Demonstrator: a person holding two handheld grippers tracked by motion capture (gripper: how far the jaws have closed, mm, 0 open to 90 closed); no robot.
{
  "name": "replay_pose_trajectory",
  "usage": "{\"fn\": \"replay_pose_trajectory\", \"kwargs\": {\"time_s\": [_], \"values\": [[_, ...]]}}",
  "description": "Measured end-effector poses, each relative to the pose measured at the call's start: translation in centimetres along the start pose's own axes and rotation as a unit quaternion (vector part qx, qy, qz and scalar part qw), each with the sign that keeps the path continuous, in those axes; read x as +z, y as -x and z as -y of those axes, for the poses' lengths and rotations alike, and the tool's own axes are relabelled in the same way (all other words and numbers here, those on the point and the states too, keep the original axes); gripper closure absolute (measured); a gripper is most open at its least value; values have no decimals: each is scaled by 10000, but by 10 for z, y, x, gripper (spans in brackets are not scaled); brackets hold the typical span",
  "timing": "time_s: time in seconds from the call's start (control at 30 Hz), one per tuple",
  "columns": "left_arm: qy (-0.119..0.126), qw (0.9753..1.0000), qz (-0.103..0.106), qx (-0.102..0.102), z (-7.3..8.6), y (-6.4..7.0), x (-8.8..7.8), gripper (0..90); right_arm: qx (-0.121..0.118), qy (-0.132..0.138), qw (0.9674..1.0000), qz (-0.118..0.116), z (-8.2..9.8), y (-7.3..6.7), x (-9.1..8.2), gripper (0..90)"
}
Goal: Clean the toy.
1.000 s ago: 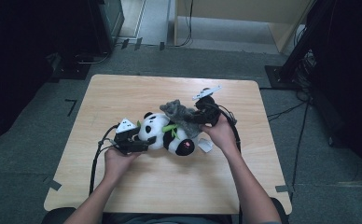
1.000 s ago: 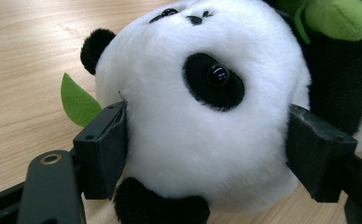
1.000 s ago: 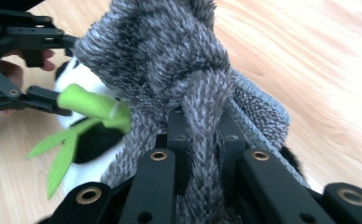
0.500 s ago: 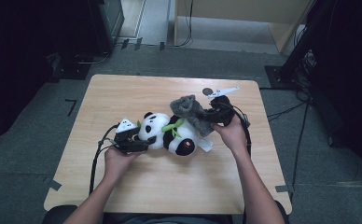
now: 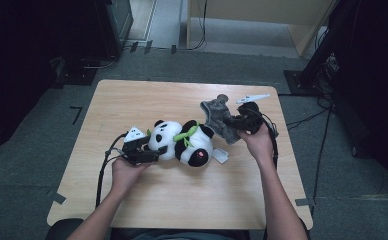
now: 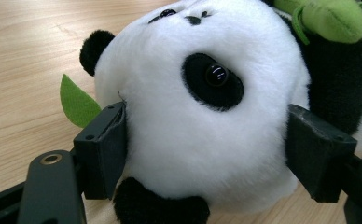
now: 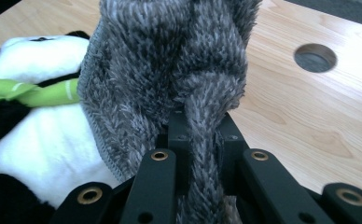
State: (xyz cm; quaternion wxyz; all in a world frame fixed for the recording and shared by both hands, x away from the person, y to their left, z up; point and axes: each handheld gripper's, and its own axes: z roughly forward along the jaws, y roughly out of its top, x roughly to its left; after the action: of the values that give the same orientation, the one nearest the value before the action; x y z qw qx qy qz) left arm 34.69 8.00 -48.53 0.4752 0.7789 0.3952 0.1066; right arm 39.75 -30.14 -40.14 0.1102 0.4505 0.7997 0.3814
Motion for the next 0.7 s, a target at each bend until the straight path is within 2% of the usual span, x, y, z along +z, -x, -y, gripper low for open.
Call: {"fn": "replay_pose_trajectory", "kwargs": {"time_s": [0.03, 0.2, 0.33, 0.43, 0.53, 0.57, 0.6, 0.63, 0.7], "values": [[0, 10000, 0, -1, 0, 0, 0, 222, 84, -10, 9999, 79, 2, 5, -2, 817], [-10, 10000, 5, 17, 0, 0, 0, 221, 162, 72, 9996, 215, 4, 12, -9, 817], [-10, 10000, 17, 20, 0, 0, -1, 221, 290, 232, 9991, 217, 5, 17, -19, 817], [-24, 10000, 21, 13, -1, 1, -1, 222, 227, 447, 9986, 151, -2, 12, -32, 817], [-25, 10000, 21, 13, -2, 1, -1, 223, 4, 553, 9984, 134, -8, 0, -37, 817], [-25, 10000, 21, 13, -2, 1, -1, 223, 4, 553, 9984, 134, -8, 0, -37, 817], [-35, 10000, 18, 17, -2, 1, -2, 224, -110, 578, 9981, 204, -10, -4, -39, 816], [-56, 10000, 15, 36, -2, 2, -2, 224, -189, 658, 9969, 387, -13, -7, -47, 817], [-57, 10000, 18, 39, -2, 2, -2, 224, -175, 727, 9961, 468, -14, -6, -56, 817]]}}
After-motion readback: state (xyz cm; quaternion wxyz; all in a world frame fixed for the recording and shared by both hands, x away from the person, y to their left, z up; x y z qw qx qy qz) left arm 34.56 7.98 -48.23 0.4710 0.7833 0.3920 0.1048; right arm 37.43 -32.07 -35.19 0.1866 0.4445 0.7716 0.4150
